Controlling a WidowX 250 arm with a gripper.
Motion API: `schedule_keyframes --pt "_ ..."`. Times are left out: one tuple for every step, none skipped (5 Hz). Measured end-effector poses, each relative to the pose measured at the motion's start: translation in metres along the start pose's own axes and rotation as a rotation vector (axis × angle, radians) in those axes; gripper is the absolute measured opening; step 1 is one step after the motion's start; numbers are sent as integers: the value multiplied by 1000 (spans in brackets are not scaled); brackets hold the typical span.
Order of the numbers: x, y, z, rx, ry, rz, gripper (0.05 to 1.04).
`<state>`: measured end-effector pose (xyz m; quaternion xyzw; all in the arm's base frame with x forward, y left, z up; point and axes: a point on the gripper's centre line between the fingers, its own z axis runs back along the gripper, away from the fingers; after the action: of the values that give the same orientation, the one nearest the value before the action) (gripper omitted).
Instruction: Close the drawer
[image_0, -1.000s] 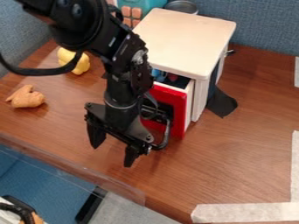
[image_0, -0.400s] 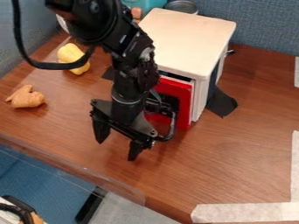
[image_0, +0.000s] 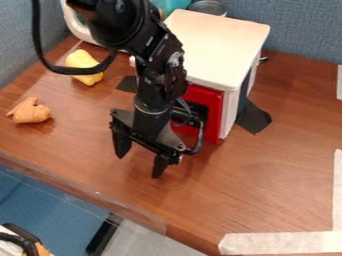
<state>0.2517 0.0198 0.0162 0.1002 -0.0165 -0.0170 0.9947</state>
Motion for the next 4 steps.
schedule_keyframes --pt "7 1 2 1 -14 5 1000" --pt "7 1 1 6 -10 -3 1000" --pt "6 1 0 5 -7 0 1000" --pt "4 1 9 -5 -29 5 1000"
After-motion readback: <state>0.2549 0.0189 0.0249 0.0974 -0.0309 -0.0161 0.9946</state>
